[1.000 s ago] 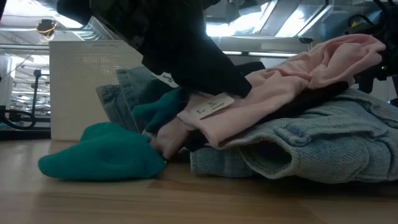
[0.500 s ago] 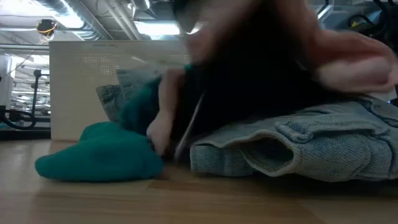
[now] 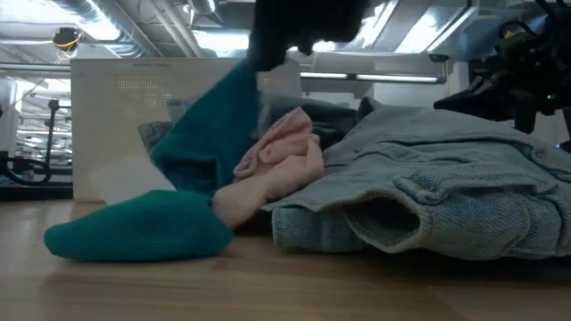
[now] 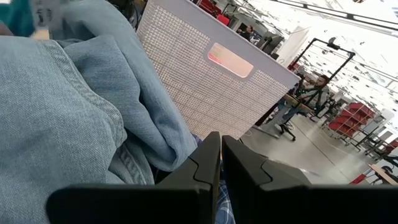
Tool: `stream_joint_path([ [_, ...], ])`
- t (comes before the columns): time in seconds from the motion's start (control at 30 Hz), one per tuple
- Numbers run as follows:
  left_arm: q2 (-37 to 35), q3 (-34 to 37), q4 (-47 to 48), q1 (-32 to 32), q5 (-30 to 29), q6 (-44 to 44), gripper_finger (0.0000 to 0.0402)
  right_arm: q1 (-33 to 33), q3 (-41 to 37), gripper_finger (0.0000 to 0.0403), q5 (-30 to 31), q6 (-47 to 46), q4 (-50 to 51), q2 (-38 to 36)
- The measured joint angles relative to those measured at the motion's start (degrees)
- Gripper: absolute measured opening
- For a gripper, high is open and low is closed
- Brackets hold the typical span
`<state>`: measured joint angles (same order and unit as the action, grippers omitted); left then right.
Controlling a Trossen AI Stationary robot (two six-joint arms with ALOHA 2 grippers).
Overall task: Sort clothes
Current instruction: Put the light pink sock into the white laundry bin
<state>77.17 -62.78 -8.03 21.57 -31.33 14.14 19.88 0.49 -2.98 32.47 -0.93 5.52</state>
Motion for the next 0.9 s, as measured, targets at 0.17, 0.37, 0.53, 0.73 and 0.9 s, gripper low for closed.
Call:
stream_joint_path([
  [0.17,-4.40,0.00,4.42,-3.14,-0.25,-4.19,0.0006,0.01,-0.01,0.0035,0.00,0.00,-0.01,-0.02],
  [0.37,-2.99,0.00,11.43,-3.46,7.52,-10.57,0.0006,0.02,0.00,0.0035,0.00,0.00,-0.02,-0.02],
  [0.53,0.24,0.00,12.80,-2.35,7.84,-12.79,0.0006,0.02,0.00,0.0035,0.00,-0.01,-0.01,0.00],
  [0.73,5.68,0.00,11.39,-1.64,7.86,-16.06,0.0006,0.01,0.00,0.0035,0.00,0.00,-0.01,0.00],
  [0.9,12.38,0.00,10.98,-1.89,7.78,-19.34,0.0006,0.01,0.00,0.0035,0.00,0.00,-0.02,-0.01],
])
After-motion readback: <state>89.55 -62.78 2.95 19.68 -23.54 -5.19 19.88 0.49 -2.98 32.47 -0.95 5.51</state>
